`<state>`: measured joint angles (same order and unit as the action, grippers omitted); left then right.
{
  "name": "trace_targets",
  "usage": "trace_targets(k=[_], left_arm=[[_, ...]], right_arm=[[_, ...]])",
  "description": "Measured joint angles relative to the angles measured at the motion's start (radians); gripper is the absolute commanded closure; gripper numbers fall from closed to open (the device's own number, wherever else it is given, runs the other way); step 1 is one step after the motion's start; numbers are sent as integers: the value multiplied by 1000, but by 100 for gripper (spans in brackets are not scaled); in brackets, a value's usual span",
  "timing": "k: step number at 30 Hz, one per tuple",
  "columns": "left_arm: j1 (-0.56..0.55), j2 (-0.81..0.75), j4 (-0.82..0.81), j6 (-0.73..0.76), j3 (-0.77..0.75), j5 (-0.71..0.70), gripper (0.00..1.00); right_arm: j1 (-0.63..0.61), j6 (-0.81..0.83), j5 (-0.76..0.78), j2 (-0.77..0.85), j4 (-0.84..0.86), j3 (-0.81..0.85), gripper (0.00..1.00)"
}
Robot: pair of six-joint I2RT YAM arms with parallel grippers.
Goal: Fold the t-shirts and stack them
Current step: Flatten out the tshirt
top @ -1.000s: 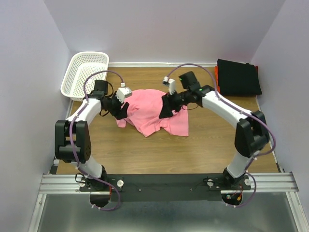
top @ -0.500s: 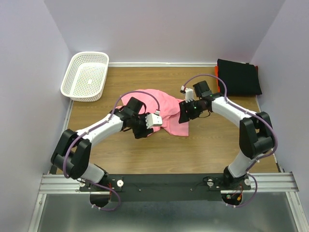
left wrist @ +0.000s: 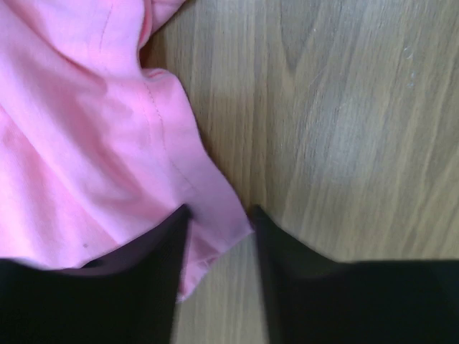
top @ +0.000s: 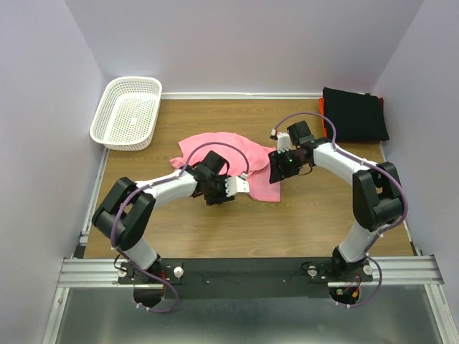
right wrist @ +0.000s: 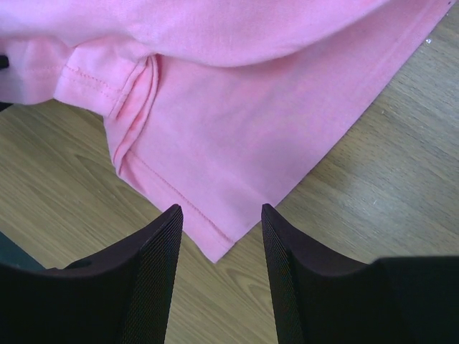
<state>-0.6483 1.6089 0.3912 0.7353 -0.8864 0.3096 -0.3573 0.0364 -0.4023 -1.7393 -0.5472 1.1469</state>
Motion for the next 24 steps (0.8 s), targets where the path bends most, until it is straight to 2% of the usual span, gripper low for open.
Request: trace_targets(k=[7, 15, 24], left_arm=[[-40, 47, -26, 7, -40, -3, 99], [-44, 45, 67, 0, -101, 7, 100], [63, -61, 174, -23, -303, 92, 100]], right_arm=[[10, 1, 7, -8, -2, 0, 45], [18, 8, 34, -20, -23, 0, 44], [25, 18, 46, -32, -39, 11, 41]])
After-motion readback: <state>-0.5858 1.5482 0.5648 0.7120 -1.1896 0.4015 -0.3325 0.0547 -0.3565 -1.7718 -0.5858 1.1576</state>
